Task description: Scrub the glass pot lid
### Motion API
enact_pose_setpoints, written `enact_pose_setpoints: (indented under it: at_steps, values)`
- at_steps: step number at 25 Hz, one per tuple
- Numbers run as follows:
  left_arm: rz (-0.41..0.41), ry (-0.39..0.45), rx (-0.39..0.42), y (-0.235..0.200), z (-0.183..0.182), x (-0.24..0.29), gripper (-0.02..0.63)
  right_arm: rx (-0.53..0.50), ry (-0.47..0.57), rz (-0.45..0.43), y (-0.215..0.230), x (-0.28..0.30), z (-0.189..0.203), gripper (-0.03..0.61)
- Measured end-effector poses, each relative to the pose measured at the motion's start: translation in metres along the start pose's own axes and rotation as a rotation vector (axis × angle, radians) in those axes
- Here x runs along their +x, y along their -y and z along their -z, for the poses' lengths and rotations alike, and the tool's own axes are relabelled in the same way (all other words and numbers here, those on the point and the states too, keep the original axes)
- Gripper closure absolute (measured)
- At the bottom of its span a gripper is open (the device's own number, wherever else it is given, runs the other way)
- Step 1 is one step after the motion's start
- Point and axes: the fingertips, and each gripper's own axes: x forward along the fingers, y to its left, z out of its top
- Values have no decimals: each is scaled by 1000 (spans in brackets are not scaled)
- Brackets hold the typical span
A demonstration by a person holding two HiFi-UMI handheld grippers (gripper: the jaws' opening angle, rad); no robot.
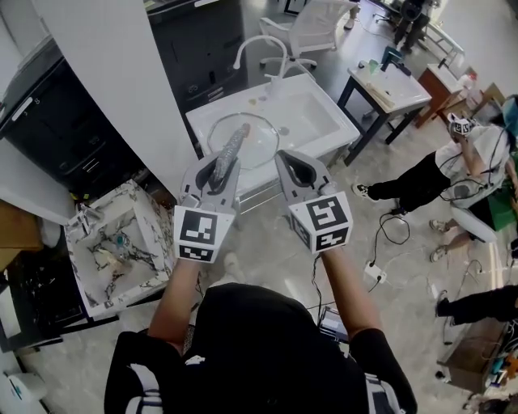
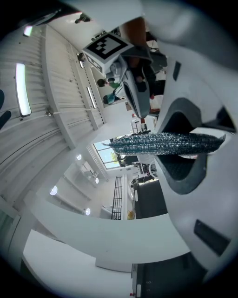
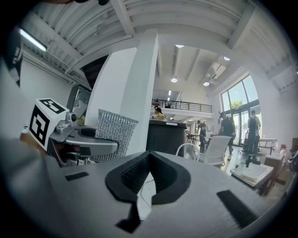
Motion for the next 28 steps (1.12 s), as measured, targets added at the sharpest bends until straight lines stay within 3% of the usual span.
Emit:
enact_pose_setpoints:
  at_steps: [13, 28]
  values:
    - [-10, 1, 17, 16, -2, -32, 543, -24, 15, -12, -21, -24, 2, 581]
    - [21, 25, -44, 23, -7, -48, 543, -27, 24, 14, -29, -41, -2, 581]
